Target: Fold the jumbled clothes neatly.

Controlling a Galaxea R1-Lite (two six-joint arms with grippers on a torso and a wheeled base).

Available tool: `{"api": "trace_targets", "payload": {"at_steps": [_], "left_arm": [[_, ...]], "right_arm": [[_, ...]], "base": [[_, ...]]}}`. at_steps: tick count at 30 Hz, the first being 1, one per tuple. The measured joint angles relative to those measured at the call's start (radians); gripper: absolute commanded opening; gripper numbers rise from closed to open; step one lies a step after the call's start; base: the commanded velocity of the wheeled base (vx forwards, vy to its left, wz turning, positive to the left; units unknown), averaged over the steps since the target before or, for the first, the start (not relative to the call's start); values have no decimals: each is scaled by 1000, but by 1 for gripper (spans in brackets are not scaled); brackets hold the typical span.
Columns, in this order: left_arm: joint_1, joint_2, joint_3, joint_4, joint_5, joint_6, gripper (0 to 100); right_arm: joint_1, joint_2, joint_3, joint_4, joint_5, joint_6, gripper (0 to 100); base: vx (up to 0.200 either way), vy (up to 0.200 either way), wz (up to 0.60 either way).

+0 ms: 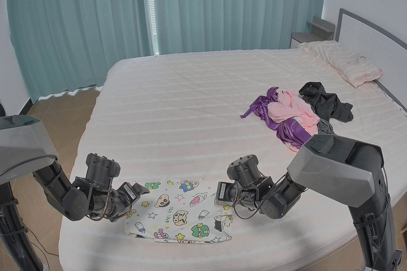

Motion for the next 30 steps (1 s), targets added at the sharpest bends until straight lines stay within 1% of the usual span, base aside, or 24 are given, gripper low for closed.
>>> {"api": "trace_targets", "payload": {"at_steps": [10, 19, 20, 27, 30], "left_arm": [[0, 0, 0, 0, -1, 0, 100], [-2, 11, -1, 0, -1, 1, 100], [-2, 12, -2, 0, -1, 1, 100], [1, 16, -7, 0, -1, 3, 100], [6, 19, -10, 0, 1, 20, 100]], "right_arm": [[-27, 11, -60, 5, 0, -4, 0], [-52, 37, -137, 49, 5, -8, 0], [-53, 39, -141, 52, 8, -9, 100], [-64, 30, -121, 80, 12, -10, 100], [-65, 3, -65, 80, 36, -11, 100]], "base": [[0, 0, 0], [0, 0, 0], [0, 0, 0], [0, 0, 0], [0, 0, 0]]}}
